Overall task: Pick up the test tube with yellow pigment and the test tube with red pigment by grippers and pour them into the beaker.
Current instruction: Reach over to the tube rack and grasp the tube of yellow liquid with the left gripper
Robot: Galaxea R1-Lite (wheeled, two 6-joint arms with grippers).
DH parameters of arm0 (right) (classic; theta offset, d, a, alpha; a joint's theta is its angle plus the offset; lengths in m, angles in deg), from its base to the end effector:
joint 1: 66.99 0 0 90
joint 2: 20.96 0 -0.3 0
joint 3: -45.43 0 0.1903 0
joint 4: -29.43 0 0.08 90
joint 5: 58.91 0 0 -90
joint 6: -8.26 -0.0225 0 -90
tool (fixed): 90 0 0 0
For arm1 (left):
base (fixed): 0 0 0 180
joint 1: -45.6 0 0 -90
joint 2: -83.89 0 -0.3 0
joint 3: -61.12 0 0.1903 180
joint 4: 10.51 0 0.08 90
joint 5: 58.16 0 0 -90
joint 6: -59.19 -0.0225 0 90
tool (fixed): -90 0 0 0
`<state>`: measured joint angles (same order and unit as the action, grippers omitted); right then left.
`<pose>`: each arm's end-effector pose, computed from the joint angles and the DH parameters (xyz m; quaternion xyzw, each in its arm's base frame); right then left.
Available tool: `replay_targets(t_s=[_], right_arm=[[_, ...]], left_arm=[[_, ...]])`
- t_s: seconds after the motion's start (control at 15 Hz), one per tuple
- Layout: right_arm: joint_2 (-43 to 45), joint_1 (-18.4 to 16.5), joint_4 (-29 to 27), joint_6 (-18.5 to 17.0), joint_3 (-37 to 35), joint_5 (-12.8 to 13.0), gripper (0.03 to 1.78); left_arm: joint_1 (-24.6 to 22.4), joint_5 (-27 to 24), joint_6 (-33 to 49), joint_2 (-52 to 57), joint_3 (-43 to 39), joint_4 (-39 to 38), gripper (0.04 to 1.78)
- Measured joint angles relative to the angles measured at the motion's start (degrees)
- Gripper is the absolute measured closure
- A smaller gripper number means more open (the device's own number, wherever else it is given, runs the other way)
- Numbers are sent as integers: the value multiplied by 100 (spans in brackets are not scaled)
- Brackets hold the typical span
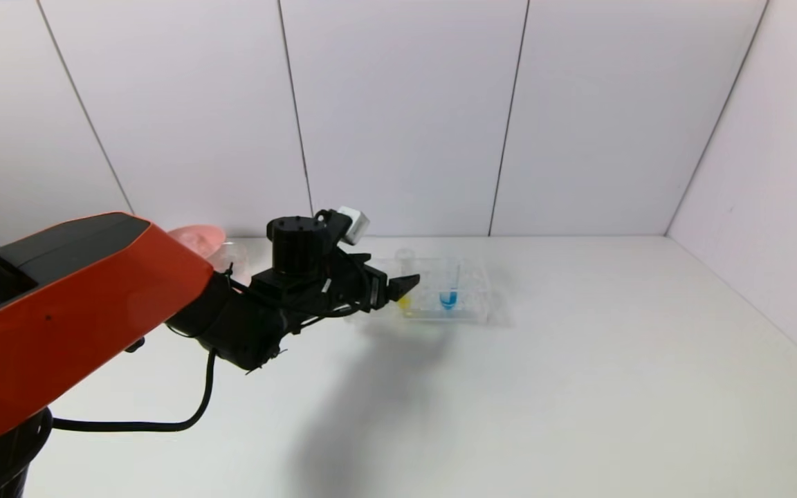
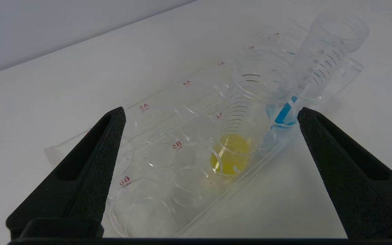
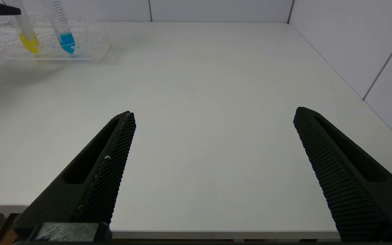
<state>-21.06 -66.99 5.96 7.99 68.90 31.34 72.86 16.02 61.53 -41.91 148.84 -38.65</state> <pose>-0.0228 -0.0001 0.0758 0.0024 0.0009 -0.0022 1.0000 0.3753 -0.2003 0.1084 -0.0103 0.0937 -0.3639 0.9266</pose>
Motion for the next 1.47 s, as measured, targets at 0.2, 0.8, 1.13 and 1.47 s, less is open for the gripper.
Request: replay_targets(t_s=[0.2,0.8,1.13,1.47], right_arm=[[0,0,0,2,0,-2,11],[0,0,0,0,0,-2,11],[0,0,0,0,0,-2,11],[0,0,0,0,0,-2,11]], left_arm=[[2,-4,-9,-67,107,29,6],[16,-39,-9,-201,317,107,6],[28,-45,-11,-224,369,118,6],[50,-128,-2,-276,435,143,6]])
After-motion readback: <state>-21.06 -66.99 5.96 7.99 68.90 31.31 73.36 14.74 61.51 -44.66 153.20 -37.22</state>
